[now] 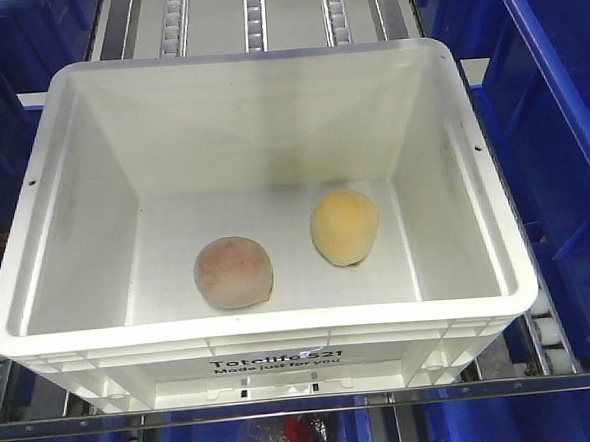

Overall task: Place moving items into box and shelve
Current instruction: 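Withdraw both grippers away from the tote sides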

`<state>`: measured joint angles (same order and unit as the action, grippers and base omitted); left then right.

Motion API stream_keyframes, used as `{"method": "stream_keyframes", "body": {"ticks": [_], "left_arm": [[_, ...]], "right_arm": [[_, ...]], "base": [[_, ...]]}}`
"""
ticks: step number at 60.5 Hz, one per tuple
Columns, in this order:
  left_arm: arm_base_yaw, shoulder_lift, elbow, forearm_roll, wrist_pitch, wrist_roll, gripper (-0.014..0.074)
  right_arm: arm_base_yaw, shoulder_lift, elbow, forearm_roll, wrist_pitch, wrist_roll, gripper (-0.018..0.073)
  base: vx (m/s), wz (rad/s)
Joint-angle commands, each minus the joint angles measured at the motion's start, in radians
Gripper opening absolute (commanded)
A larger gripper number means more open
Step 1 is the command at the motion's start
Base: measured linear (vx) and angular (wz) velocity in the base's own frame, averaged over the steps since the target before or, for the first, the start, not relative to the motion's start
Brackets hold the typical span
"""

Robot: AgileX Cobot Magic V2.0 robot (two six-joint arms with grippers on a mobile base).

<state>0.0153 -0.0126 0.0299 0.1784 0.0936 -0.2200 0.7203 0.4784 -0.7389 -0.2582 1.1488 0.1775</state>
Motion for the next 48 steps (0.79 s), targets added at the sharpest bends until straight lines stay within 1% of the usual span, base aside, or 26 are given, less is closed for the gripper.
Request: {"method": "stream_keyframes", "body": {"ticks": [1,5,8,11,15,19,22,25,28,37,38,42,45,48], "left_arm": [[-0.001,-0.014,0.021,0.001,-0.082,-0.003,-0.0013],[-0.001,-0.014,0.021,0.001,-0.082,-0.003,-0.0013],[-0.001,-0.014,0.021,0.001,-0.082,-0.003,-0.0013],[-0.001,-0.014,0.021,0.001,-0.082,-0.003,-0.0013],[-0.001,-0.014,0.021,0.001,-0.082,-0.003,-0.0013],[-0.001,-0.014,0.021,0.001,-0.082,-0.003,-0.0013],[-0.001,-0.014,0.021,0.001,-0.082,-0.003,-0.0013],[-0.001,-0.014,0.021,0.001,-0.082,-0.003,-0.0013],[-0.001,-0.014,0.021,0.001,-0.082,-0.003,-0.0013],[-0.001,-0.014,0.021,0.001,-0.082,-0.003,-0.0013],[-0.001,-0.014,0.021,0.001,-0.082,-0.003,-0.0013],[-0.001,-0.014,0.021,0.001,-0.082,-0.003,-0.0013],[-0.001,-0.014,0.021,0.001,-0.082,-0.003,-0.0013],[-0.001,-0.014,0.021,0.001,-0.082,-0.003,-0.0013]], "right_arm": [[0.001,0.007,-0.024,-0.021,-0.058,-0.009,-0.0015],[-0.003,0.004,-0.024,-0.022,-0.057,-0.015,-0.0015],[-0.032,-0.007,-0.024,-0.018,-0.079,-0.045,-0.0015],[-0.079,-0.022,-0.024,0.014,-0.123,-0.099,-0.0015],[-0.152,-0.05,-0.024,0.071,-0.194,-0.204,-0.0015],[-0.222,-0.076,-0.024,0.115,-0.254,-0.271,-0.0015],[-0.277,-0.095,-0.024,0.14,-0.29,-0.283,-0.0015],[-0.325,-0.11,-0.014,0.143,-0.328,-0.276,-0.0015],[-0.375,-0.13,0.021,0.139,-0.397,-0.276,-0.0015],[-0.523,-0.227,0.27,0.139,-0.756,-0.271,-0.0015],[-0.54,-0.243,0.293,0.145,-0.806,-0.268,-0.0015],[-0.595,-0.298,0.406,0.186,-0.935,-0.26,-0.0015],[-0.632,-0.338,0.466,0.223,-1.001,-0.249,-0.0015],[-0.662,-0.369,0.525,0.253,-1.038,-0.248,-0.0015]], "base": [[0.0,0.0],[0.0,0.0],[0.0,0.0],[0.0,0.0],[0.0,0.0],[0.0,0.0],[0.0,0.0],[0.0,0.0],[0.0,0.0],[0.0,0.0],[0.0,0.0],[0.0,0.0],[0.0,0.0],[0.0,0.0]]}}
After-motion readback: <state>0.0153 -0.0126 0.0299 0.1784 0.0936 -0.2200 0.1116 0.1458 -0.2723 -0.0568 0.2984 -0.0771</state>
